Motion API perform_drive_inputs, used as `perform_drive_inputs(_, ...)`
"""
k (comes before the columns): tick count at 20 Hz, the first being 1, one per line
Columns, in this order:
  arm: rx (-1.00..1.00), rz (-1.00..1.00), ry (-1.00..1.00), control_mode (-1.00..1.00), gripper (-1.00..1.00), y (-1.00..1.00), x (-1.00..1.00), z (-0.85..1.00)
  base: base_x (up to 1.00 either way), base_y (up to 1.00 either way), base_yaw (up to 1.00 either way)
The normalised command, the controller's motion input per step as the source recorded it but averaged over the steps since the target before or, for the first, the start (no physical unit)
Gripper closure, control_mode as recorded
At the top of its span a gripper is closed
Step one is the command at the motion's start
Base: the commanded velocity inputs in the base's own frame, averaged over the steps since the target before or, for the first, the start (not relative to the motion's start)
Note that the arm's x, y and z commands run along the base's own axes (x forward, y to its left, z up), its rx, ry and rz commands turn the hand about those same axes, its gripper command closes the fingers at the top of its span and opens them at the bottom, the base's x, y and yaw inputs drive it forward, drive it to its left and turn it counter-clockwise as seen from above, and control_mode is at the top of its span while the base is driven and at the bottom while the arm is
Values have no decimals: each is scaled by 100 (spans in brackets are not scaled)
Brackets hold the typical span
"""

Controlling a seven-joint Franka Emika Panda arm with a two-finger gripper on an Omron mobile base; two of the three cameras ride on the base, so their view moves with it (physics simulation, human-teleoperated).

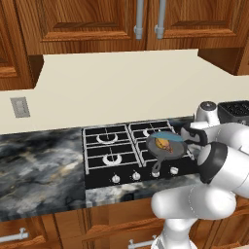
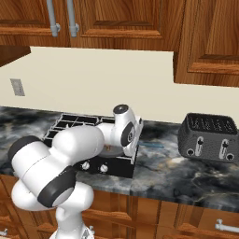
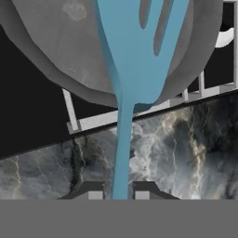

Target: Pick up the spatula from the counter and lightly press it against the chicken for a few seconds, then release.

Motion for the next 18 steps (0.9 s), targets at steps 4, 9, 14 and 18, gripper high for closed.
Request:
perform_drive_inputs(4,-3,2,-1,-100,100,0,-7,0,0,0,0)
perform_drive_inputs(9,-2,1,-1,-100,100,0,-10,0,0,0,0)
perform_drive_inputs(14,-1,1,-2,-100,100,0,-12,0,0,0,0)
perform_drive_inputs(18,0,1,-2,-100,100,0,-10,0,0,0,0)
